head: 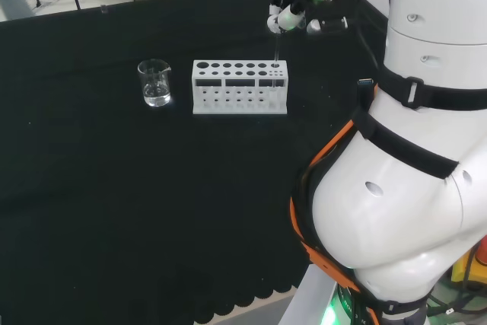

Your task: Take the glass rod from the white test tube rack.

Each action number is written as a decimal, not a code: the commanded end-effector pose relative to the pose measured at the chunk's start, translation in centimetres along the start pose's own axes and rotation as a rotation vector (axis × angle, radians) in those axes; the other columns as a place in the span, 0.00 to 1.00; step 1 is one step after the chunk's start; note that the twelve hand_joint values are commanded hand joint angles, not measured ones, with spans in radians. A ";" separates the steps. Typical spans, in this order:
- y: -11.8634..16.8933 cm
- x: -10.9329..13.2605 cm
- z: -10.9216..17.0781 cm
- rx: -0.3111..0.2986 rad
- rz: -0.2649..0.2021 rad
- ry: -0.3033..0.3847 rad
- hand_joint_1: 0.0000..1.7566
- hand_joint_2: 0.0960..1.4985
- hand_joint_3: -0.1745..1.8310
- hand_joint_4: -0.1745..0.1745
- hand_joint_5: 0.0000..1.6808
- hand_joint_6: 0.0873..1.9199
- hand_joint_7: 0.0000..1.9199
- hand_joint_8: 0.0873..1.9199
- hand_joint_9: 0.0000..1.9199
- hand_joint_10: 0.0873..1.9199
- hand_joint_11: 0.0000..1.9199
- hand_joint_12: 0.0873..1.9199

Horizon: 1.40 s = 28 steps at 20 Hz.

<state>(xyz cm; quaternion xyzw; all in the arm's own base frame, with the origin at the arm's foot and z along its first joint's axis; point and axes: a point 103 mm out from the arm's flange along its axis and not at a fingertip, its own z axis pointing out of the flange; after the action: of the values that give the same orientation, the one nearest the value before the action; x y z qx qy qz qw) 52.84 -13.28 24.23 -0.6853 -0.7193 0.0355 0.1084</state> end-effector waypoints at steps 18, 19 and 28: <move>-1.9 3.0 -7.2 -0.277 -0.012 0.035 0.75 0.35 0.54 0.00 0.63 0.46 0.66 0.54 0.83 0.48 0.74 0.54; -2.2 3.1 -7.8 -0.280 -0.009 0.040 0.75 0.35 0.54 0.00 0.63 0.46 0.66 0.53 0.83 0.47 0.74 0.54; -5.7 3.8 -12.3 -0.264 0.008 0.016 0.75 0.34 0.54 0.00 0.64 0.44 0.66 0.52 0.85 0.44 0.74 0.57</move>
<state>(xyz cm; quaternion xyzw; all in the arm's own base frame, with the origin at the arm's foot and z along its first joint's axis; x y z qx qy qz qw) 52.01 -10.93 31.90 -0.6858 -0.7238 -0.0724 0.0244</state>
